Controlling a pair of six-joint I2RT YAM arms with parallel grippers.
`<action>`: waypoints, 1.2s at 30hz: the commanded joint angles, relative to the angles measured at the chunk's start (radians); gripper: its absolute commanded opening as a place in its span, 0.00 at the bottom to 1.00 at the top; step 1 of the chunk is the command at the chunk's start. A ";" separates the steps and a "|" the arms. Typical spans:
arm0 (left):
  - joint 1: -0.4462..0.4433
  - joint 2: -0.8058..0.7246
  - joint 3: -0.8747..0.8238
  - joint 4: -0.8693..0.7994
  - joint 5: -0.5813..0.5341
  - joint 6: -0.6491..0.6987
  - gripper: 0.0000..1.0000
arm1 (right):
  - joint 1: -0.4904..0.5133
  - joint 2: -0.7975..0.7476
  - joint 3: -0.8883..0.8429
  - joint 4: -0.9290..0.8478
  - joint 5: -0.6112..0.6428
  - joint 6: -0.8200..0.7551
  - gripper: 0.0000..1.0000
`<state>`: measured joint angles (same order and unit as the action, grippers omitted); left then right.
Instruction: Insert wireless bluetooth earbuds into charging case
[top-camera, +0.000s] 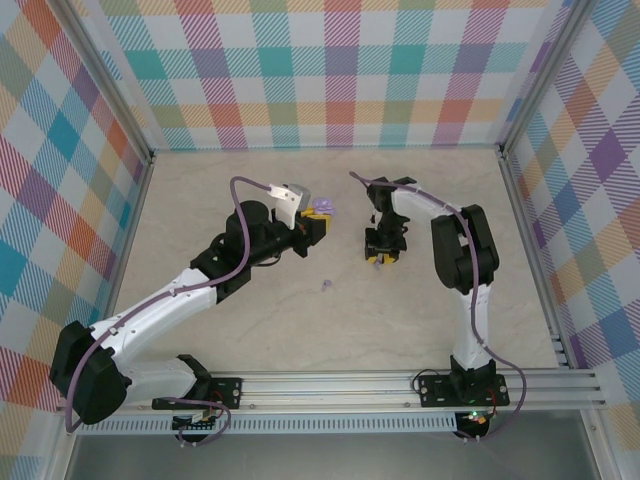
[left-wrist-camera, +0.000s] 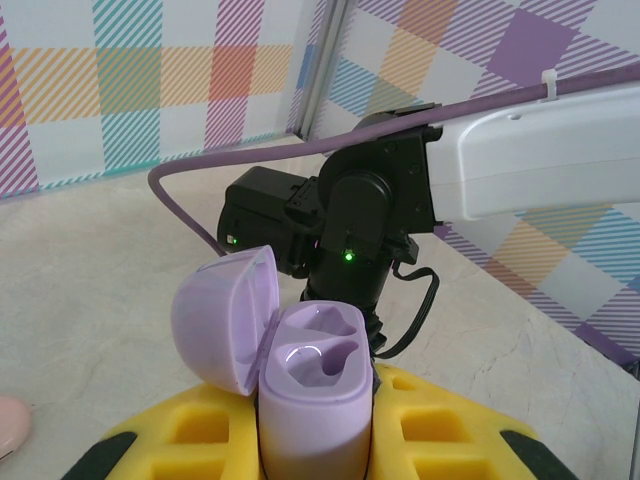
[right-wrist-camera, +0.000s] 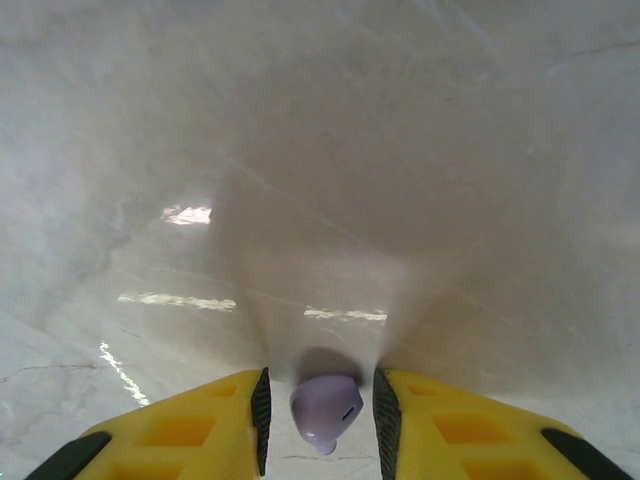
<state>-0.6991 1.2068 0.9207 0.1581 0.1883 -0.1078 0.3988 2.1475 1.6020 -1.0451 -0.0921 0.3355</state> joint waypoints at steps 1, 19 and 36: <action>-0.013 -0.023 -0.008 0.018 -0.010 0.010 0.11 | 0.006 0.022 0.022 -0.026 0.003 0.014 0.34; -0.013 -0.020 -0.007 0.015 -0.010 0.010 0.11 | 0.033 0.058 0.020 -0.032 0.052 0.030 0.29; -0.013 0.003 -0.009 -0.002 -0.027 -0.012 0.11 | -0.025 -0.137 -0.147 0.188 -0.039 0.102 0.22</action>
<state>-0.6991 1.2068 0.9207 0.1555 0.1764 -0.1089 0.3916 2.0735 1.4998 -0.9455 -0.0704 0.3969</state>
